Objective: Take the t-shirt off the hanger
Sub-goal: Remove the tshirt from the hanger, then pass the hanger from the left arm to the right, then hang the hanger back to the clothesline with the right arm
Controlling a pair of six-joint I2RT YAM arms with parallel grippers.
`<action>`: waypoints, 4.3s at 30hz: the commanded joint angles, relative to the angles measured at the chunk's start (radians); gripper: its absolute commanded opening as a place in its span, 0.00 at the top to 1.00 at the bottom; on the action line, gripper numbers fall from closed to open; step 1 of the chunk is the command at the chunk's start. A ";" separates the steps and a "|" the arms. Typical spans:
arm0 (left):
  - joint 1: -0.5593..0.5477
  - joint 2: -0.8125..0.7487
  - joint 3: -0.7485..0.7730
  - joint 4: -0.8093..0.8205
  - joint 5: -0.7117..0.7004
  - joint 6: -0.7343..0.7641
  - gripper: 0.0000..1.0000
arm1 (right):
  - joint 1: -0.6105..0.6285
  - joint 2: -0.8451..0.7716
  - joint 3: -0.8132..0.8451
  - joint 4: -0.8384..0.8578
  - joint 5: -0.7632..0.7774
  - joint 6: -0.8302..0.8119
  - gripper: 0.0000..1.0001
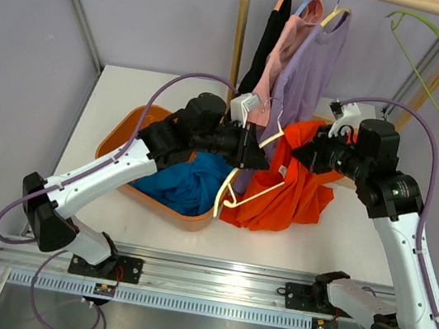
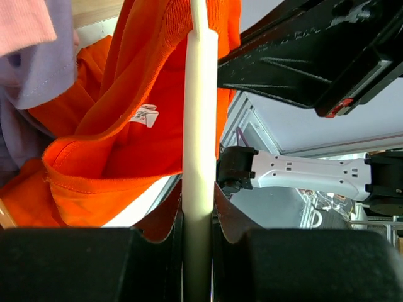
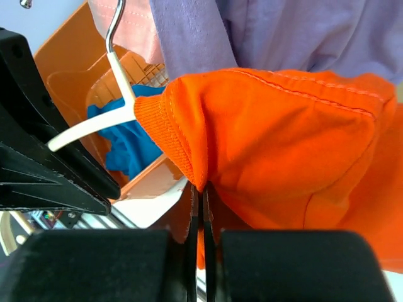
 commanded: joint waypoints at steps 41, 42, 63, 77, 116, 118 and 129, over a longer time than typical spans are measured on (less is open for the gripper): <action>0.097 -0.410 -0.144 -0.249 -0.085 1.264 1.00 | -0.309 0.005 0.150 -0.541 -0.351 -0.905 0.32; 0.103 -0.385 -0.136 -0.255 -0.063 1.277 1.00 | -0.309 0.006 0.199 -0.580 -0.386 -0.990 0.32; 0.125 -0.142 0.085 -0.280 0.303 1.447 1.00 | -0.130 0.114 0.189 -0.817 -0.643 -1.272 0.41; 0.126 -0.288 -0.110 0.135 0.174 1.208 0.20 | -0.123 -0.030 0.152 -0.691 -0.624 -1.021 1.00; 0.128 -0.541 -0.229 0.219 -0.526 0.700 0.01 | -0.124 -0.204 0.172 0.072 0.549 -0.061 1.00; 0.126 -0.538 -0.234 0.219 -0.510 0.694 0.01 | -0.124 -0.163 0.186 0.075 0.542 -0.070 1.00; 0.128 -0.546 -0.260 0.228 -0.464 0.669 0.01 | -0.186 0.150 0.459 0.093 0.505 -0.107 1.00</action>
